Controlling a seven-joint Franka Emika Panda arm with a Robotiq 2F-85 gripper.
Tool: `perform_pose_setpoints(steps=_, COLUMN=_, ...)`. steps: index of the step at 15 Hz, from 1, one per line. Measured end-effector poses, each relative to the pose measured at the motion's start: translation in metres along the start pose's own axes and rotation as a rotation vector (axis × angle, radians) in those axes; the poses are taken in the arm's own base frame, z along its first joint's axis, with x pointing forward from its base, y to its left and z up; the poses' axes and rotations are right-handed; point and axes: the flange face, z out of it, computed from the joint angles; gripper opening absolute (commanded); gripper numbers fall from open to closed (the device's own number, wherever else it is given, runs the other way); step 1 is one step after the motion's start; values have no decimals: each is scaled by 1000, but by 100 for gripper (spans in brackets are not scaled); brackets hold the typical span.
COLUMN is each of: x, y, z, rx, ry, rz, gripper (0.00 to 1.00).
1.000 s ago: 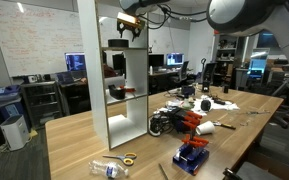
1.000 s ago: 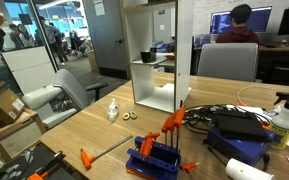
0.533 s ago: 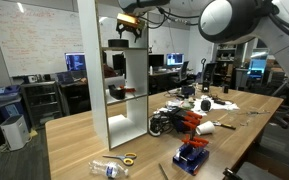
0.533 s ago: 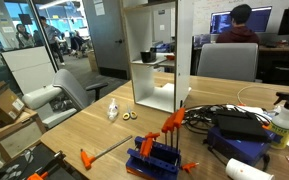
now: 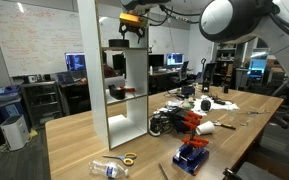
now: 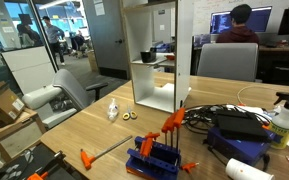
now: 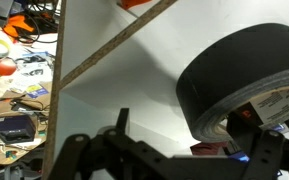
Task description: Put the black tape on the first top shelf
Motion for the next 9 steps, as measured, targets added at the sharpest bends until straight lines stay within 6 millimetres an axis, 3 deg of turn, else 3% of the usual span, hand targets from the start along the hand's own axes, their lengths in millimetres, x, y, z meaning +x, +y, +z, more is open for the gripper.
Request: perform_pose_setpoints(steps=9, x=12, y=8, z=-49, rx=10, ry=29, rz=14, gripper=100)
